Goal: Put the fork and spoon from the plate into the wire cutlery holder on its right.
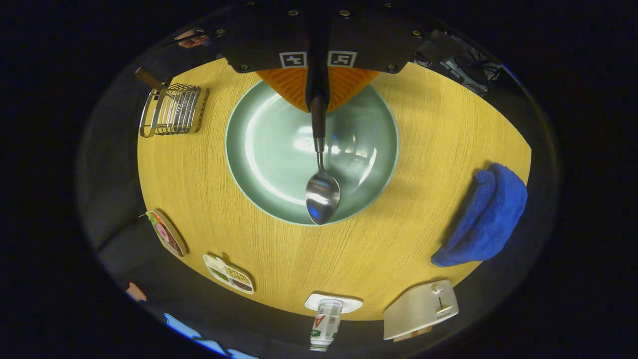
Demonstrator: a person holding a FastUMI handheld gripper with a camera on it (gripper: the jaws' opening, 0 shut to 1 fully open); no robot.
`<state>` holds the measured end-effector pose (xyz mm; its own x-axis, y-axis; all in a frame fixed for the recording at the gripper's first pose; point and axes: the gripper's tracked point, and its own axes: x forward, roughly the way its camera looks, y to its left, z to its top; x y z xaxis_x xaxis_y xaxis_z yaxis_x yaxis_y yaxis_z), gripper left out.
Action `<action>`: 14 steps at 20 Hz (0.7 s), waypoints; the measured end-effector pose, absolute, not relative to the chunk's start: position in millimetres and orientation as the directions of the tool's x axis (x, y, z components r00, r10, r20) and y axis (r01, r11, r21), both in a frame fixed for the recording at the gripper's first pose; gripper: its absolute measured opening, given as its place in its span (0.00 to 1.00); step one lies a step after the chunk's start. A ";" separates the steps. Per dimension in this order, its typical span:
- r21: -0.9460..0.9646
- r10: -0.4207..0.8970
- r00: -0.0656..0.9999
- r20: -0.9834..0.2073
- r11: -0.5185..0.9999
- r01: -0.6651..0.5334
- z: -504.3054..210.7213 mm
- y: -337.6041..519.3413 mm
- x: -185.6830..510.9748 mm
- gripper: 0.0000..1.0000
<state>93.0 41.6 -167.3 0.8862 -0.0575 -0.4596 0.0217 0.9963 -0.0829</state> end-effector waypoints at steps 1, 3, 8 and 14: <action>-0.068 -0.067 0.895 -0.440 0.997 0.041 -161.1 37.1 88.3 0.01; -0.027 -0.085 0.911 -0.403 0.996 0.081 -144.9 28.4 80.2 0.01; 0.035 -0.153 0.930 -0.335 0.984 0.174 -111.0 -7.4 56.3 0.01; 0.145 -0.220 0.927 -0.304 0.951 0.273 -92.9 -49.1 35.2 0.01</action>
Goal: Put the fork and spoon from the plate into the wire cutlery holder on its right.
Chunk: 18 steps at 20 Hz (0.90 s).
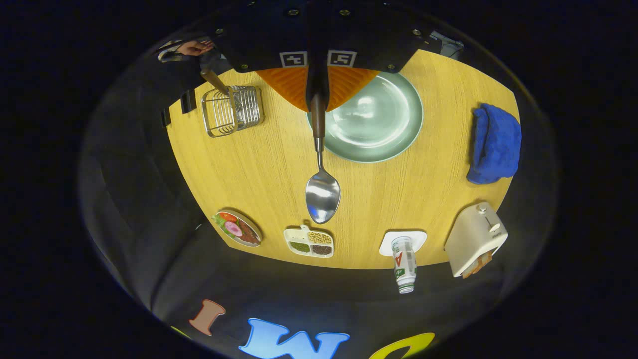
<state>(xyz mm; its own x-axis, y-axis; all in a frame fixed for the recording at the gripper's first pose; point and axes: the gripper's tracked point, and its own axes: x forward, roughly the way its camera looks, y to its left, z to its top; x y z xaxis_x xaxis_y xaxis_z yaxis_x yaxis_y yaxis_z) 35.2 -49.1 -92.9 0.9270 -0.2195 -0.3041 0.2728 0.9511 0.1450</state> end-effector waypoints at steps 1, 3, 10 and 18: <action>0.171 -0.230 0.924 -0.306 0.941 0.291 -92.6 -56.0 30.3 0.01; 0.204 -0.250 0.912 -0.324 0.923 0.325 -96.6 -69.0 20.2 0.01; 0.246 -0.330 0.855 -0.401 0.860 0.447 -118.5 -109.0 -12.6 0.01; 0.277 -0.357 0.797 -0.487 0.802 0.529 -154.4 -143.5 -43.2 0.01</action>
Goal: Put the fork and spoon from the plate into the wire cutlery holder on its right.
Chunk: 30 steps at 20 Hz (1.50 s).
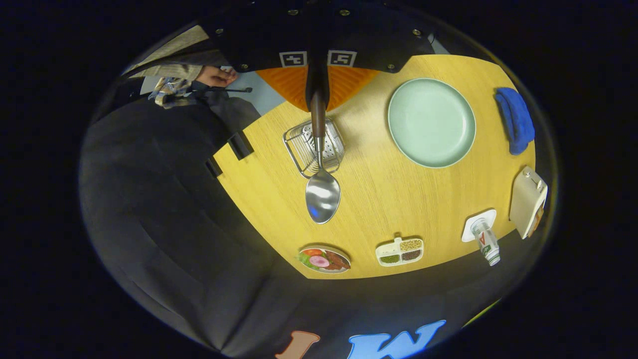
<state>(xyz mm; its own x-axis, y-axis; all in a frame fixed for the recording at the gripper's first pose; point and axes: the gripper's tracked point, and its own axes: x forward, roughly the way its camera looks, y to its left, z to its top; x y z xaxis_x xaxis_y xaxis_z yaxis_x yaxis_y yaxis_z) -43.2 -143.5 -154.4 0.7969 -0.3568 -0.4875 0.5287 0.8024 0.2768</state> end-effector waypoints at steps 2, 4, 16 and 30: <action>0.303 -0.349 0.803 -0.484 0.794 0.527 -157.1 -147.1 -44.7 0.01; 0.261 -0.373 0.782 -0.499 0.796 0.546 -161.7 -156.5 -51.2 0.01; 0.164 -0.357 0.748 -0.560 0.837 0.522 -181.5 -163.0 -54.8 0.01; 0.167 -0.260 0.711 -0.653 0.866 0.471 -206.0 -164.0 -28.3 0.07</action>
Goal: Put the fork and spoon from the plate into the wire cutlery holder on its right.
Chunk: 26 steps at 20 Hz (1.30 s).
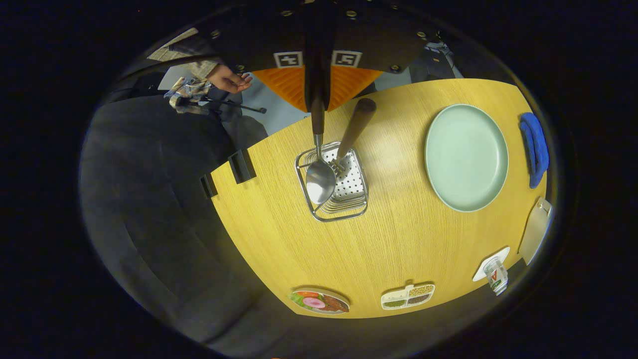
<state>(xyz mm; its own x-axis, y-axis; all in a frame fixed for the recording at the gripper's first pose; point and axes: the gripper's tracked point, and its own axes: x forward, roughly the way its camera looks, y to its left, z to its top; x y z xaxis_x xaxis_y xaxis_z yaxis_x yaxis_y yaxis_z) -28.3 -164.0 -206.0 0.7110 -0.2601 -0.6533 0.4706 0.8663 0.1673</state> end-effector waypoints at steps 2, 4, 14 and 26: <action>0.182 -0.251 0.728 -0.638 0.870 0.459 -201.2 -162.2 -24.9 0.09; 0.193 -0.248 0.740 -0.625 0.869 0.455 -195.9 -160.9 -21.8 0.09; 0.168 -0.270 0.784 -0.559 0.889 0.426 -177.6 -158.1 -19.9 0.52; 0.166 -0.417 0.893 -0.169 0.881 0.443 -59.8 -177.2 -51.8 0.52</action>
